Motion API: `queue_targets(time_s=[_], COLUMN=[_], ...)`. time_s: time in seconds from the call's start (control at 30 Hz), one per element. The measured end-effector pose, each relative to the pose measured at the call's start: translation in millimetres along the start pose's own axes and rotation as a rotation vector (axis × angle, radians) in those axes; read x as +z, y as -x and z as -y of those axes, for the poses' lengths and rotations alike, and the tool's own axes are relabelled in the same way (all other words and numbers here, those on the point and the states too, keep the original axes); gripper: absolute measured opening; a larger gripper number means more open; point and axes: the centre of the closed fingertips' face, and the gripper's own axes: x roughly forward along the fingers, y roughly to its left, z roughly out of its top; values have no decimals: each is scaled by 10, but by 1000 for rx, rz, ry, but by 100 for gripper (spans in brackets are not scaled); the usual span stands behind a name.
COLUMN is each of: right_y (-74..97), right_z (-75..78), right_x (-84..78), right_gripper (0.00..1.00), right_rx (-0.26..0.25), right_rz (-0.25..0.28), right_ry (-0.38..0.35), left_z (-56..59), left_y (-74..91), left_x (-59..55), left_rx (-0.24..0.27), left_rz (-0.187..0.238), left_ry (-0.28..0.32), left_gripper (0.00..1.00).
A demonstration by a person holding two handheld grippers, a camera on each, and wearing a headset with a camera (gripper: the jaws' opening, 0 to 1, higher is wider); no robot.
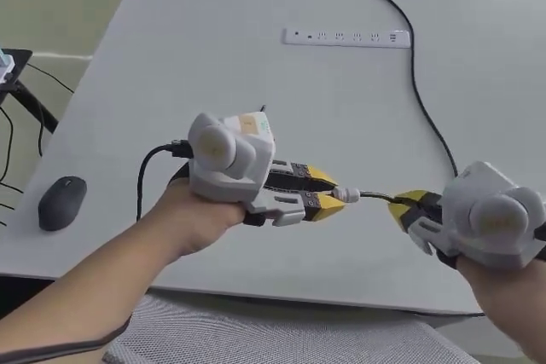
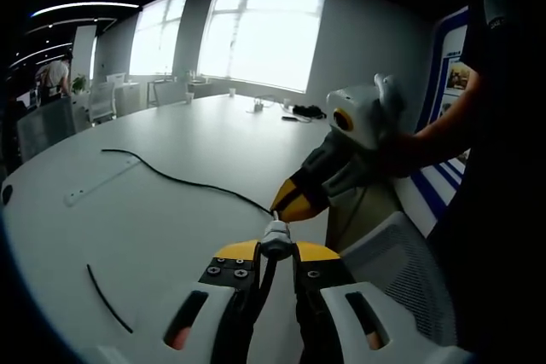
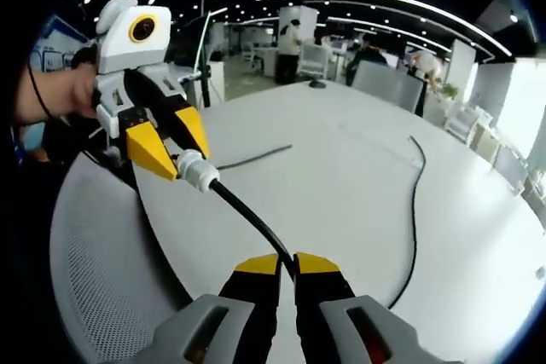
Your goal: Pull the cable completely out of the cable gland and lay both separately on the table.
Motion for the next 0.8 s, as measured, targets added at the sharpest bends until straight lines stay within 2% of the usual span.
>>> queue_targets(time_s=[0.07,0.13,0.27,0.6,0.8], right_y=[-14,-25,-41,-83,-81], right_z=[23,58,123,127,137], right_x=[-45,-95,-183,-428,-464], right_gripper=[0,0,0,0,0], right_rx=[-2,-11,-26,-25,-28], right_rz=[-4,-3,-5,-46,-54], right_ry=[-29,-91,-140,-304,-326], left_z=[-7,-3,-3,-1,-3], left_y=[1,-3,-8,-24,-25], left_x=[8,7,8,-5,-32], left_rx=[5,6,8,22,26], left_rz=[3,3,3,0,-8], left_ry=[-3,1,0,-2,0], left_gripper=[15,15,15,15,15])
